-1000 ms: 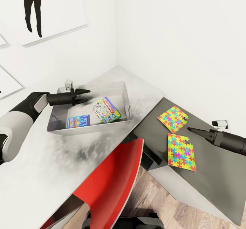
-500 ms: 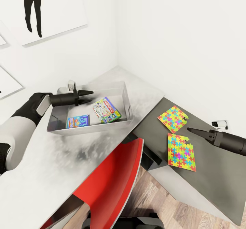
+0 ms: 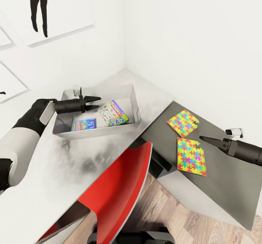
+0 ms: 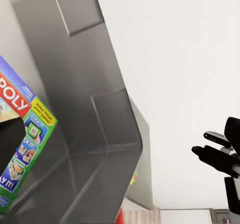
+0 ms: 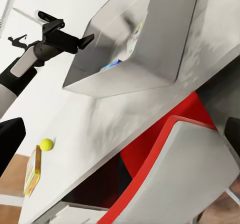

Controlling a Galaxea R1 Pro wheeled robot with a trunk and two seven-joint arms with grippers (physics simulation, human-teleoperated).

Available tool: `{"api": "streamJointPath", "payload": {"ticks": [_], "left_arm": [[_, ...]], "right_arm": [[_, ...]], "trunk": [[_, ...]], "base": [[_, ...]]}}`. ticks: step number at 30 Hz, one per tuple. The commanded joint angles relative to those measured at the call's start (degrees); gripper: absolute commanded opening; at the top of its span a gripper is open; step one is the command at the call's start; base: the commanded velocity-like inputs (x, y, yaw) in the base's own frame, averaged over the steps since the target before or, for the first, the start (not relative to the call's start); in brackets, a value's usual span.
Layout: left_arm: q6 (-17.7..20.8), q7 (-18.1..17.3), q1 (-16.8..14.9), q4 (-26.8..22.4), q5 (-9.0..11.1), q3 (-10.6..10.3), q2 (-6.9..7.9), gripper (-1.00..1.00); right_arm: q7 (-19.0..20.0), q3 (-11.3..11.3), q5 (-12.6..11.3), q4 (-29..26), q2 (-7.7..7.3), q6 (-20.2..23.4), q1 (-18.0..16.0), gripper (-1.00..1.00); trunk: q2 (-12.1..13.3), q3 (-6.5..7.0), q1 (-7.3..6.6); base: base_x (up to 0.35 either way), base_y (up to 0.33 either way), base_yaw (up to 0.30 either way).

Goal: Put all the toys in the child's room - the three board games (two on the bed and one on the table), the two jigsaw puzzles on the table, and the tennis ball on the table - inside the toy box on the table in the child's room.

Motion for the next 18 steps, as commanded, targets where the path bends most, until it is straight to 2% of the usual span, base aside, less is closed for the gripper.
{"api": "streamJointPath", "payload": {"ticks": [1, 10, 18], "left_arm": [[0.3, 0.3, 0.1, -0.2, 0.2, -0.1, -0.23, 1.00], [0.4, 1.8, 0.5, -0.9, 0.1, 0.1, -1.90, 1.00], [0.4, 2.2, 0.6, -1.5, 0.1, 0.1, -2.44, 1.00]], "right_arm": [[0.2, 0.0, 0.1, 0.0, -0.01, 0.2, 0.0, 1.00], [0.2, 0.0, 0.1, 0.0, -0.02, 0.2, 0.0, 1.00], [0.3, 0.1, 0.1, 0.0, -0.10, 0.2, 0.0, 1.00]], "trunk": [[-0.1, -0.04, 0.02], [-0.1, 0.57, 0.02], [-0.1, 1.25, 0.02]], "base": [[-0.076, 0.000, 0.000], [-0.039, 0.000, 0.000], [-0.013, 0.000, 0.000]]}}
